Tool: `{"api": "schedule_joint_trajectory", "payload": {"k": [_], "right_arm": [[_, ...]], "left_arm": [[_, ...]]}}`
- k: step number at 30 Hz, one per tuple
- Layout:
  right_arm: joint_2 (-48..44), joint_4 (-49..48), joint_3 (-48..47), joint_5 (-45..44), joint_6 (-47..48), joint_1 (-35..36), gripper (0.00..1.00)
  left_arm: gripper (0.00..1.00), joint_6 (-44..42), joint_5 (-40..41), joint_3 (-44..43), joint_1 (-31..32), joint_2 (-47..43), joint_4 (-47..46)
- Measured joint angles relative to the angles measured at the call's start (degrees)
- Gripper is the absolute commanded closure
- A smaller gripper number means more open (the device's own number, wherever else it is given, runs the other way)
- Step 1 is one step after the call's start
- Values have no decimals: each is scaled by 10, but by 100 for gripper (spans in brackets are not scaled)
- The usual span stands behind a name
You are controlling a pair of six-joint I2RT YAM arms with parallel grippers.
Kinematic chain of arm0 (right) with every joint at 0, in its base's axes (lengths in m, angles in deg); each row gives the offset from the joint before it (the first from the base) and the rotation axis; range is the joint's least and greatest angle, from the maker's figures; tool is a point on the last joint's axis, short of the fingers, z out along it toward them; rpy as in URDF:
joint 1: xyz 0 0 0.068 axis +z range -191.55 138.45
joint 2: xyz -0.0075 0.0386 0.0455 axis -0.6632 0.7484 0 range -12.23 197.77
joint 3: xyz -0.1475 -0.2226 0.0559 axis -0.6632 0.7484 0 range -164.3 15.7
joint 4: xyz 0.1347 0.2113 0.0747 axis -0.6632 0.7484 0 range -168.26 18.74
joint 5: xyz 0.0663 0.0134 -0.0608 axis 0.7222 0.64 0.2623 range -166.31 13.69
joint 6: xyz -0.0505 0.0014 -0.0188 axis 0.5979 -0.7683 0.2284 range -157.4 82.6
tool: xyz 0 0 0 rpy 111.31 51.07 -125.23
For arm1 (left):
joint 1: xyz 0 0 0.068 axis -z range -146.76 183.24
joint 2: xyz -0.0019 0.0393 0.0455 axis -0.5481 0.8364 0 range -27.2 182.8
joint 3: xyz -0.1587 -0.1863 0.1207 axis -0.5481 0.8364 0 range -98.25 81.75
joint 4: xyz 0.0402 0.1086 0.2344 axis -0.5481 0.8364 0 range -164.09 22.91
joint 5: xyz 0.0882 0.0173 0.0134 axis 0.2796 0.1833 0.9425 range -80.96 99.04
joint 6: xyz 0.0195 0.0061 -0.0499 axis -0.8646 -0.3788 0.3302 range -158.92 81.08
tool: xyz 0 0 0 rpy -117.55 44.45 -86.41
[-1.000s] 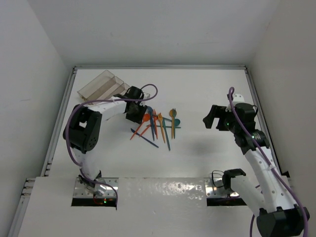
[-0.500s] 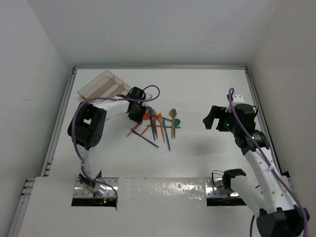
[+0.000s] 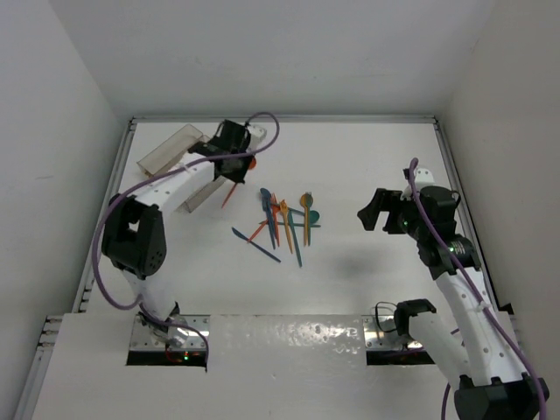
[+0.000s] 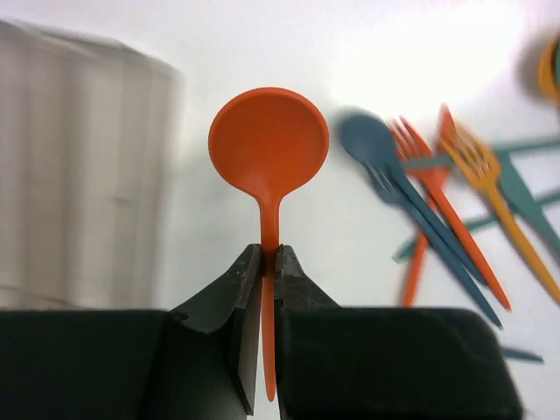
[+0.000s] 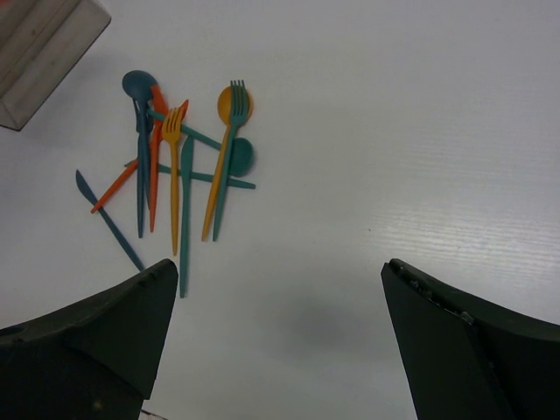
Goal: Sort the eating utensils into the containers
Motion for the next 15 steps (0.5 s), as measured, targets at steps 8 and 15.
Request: {"api": "schedule_joint_trajectory", "payload": {"k": [8,15], "right_arm": [[18,-2,-1,23,-4,31,1],[83,14,-50,33,1,113,2]], "left_arm": [[100,-120,83,-74,-136,-43,-61],[100,-230,120,-80,-172,15,-120]]}}
